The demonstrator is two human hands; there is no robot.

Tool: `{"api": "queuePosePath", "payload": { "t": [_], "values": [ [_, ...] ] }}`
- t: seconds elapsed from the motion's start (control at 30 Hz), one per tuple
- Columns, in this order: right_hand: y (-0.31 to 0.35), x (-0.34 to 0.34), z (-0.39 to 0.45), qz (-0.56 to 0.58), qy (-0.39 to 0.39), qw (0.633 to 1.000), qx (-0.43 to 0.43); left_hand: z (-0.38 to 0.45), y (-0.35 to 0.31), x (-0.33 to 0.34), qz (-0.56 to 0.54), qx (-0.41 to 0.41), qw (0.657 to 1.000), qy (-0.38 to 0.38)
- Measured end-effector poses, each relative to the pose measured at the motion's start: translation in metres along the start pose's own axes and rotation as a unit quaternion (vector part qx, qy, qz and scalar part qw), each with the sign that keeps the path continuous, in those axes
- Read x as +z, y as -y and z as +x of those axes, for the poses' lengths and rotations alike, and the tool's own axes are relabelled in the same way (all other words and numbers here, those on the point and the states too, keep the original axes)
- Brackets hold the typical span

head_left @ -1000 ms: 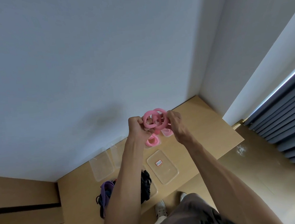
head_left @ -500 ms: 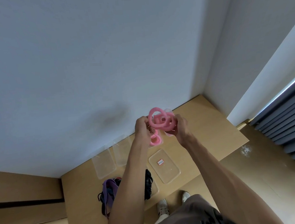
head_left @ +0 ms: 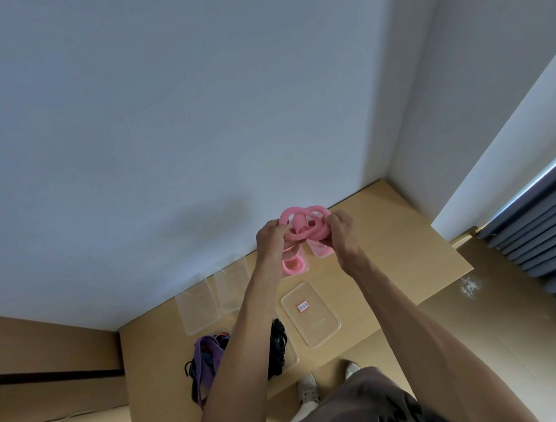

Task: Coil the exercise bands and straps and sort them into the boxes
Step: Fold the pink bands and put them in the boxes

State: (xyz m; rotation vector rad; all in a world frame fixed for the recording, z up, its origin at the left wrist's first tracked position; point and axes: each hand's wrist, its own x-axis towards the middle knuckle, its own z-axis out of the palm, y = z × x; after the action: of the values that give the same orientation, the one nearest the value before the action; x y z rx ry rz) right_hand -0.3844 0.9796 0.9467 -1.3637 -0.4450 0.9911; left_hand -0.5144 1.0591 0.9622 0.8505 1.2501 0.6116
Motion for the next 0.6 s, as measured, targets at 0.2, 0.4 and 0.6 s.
{"api": "queuePosePath", "payload": {
  "t": [0.2,0.4,0.6],
  "values": [
    [-0.016,0.007,-0.006,-0.010,0.027,0.999,0.039,-0.005,0.013,0.000,-0.019,0.023,0.999,-0.036],
    [-0.030,0.002,-0.014,-0.036,0.107,0.991,0.078,-0.007,0.030,-0.014,0.034,0.049,0.998,-0.035],
    [-0.055,0.006,-0.005,-0.068,0.094,0.985,0.128,0.008,0.051,-0.030,0.069,0.021,0.997,0.040]
  ]
}}
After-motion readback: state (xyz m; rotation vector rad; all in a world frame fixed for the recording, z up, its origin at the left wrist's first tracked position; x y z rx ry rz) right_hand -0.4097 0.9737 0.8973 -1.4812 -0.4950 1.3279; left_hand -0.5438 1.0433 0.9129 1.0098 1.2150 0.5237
